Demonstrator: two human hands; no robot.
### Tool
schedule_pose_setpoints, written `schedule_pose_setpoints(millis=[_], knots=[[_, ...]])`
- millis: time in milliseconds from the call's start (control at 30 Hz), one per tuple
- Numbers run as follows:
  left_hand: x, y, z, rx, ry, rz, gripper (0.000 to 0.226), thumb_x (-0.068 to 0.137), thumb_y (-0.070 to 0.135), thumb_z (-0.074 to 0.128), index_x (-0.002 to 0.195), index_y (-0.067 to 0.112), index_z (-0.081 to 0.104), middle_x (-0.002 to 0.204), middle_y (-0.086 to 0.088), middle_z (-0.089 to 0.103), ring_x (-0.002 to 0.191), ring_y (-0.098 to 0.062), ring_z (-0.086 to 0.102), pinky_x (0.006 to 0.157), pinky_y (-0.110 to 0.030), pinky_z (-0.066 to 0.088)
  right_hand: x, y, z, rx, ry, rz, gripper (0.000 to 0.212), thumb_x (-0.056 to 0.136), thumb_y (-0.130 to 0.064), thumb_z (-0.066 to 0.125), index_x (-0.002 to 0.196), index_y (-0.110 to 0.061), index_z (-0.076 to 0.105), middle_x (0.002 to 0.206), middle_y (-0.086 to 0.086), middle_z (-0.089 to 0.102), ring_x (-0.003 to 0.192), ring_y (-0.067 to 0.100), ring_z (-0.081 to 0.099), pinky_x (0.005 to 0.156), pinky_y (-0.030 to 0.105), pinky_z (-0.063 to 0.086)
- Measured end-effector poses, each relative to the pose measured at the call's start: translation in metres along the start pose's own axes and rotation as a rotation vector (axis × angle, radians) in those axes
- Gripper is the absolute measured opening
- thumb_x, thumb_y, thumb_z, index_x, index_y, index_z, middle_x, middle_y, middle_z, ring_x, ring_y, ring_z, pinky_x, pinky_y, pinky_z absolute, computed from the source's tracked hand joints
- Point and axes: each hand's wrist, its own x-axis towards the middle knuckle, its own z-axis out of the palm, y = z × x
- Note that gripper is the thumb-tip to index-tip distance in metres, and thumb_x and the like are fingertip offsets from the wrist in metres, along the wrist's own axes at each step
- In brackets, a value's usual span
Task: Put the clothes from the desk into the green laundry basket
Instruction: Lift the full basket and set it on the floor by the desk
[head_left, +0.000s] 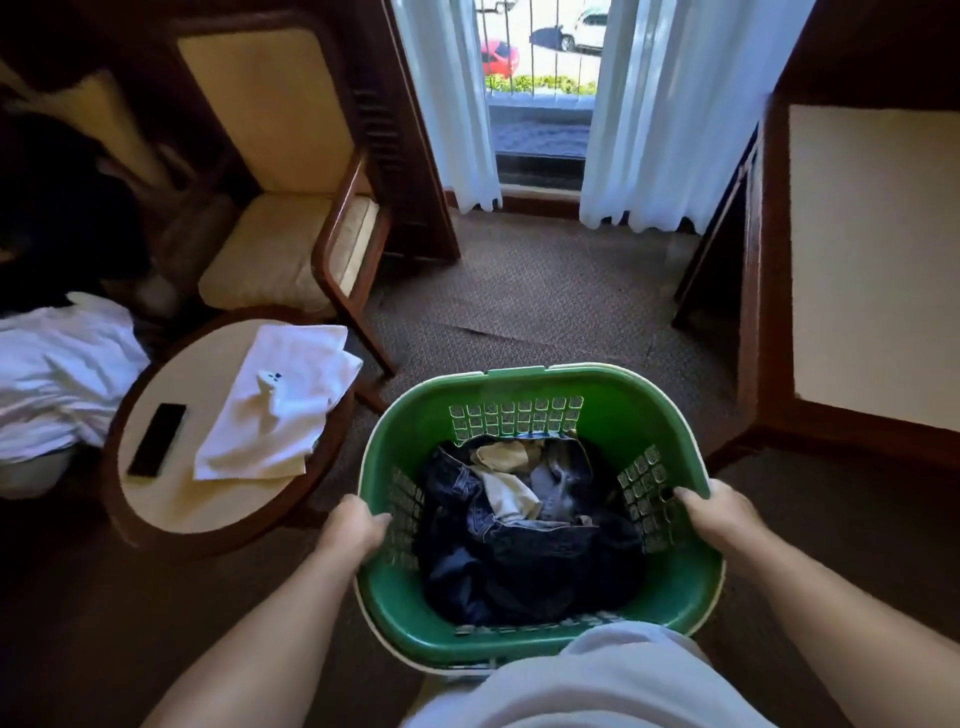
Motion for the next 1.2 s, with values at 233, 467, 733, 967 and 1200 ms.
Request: schedule_pose_setpoints(millis=[233,467,733,967,1200], knots=[[0.083,0.026,-0.056,0.109,-0.036,0.198,0.052,0.099,0.037,0.066,0.129,-0.003,0.051,0.127,-0.022,0.065,0.116,-0.039,0.063,0.085,-0.037,0.048,-0.026,-0.03,0.042,0.152,0.142,0.162,0.031,0.099,-0.032,0.059,0.115,-0.006,0.065,0.113,0.025,0.068,0.104,0.041,0.063,0.073,0.035,0.042],[0.158,0.083,-0.12,0.16,0.006,0.458,0.045,0.094,0.032,0.073,0.121,-0.001,0.06,0.115,-0.022,0.071,0.108,-0.039,0.067,0.085,-0.038,0.053,-0.039,-0.068,0.072,0.345,0.285,0.299,0.035,0.099,-0.03,0.06,0.118,0.0,0.062,0.115,0.028,0.065,0.105,0.042,0.062,0.074,0.036,0.041],[0.186,0.195,-0.138,0.28,0.003,0.637,0.049,0.097,0.032,0.069,0.125,-0.004,0.052,0.126,-0.025,0.065,0.119,-0.04,0.063,0.091,-0.037,0.049,-0.013,-0.076,0.076,0.485,0.356,0.492,0.04,0.1,-0.026,0.06,0.121,0.008,0.059,0.12,0.032,0.063,0.109,0.044,0.062,0.08,0.039,0.045],[0.213,0.26,-0.162,0.393,-0.021,0.673,0.051,0.097,0.037,0.067,0.126,-0.001,0.052,0.123,-0.02,0.066,0.111,-0.036,0.066,0.076,-0.03,0.044,0.014,-0.102,0.07,0.576,0.341,0.562,0.037,0.1,-0.03,0.06,0.118,0.003,0.062,0.109,0.025,0.065,0.086,0.032,0.058,0.073,0.035,0.044],[0.244,0.337,-0.172,0.534,-0.061,0.82,0.044,0.098,0.035,0.066,0.122,0.0,0.054,0.119,-0.016,0.069,0.106,-0.032,0.068,0.079,-0.03,0.05,0.035,-0.131,0.071,0.666,0.426,0.723,0.038,0.099,-0.029,0.059,0.117,0.005,0.063,0.114,0.027,0.065,0.101,0.041,0.064,0.081,0.039,0.052]])
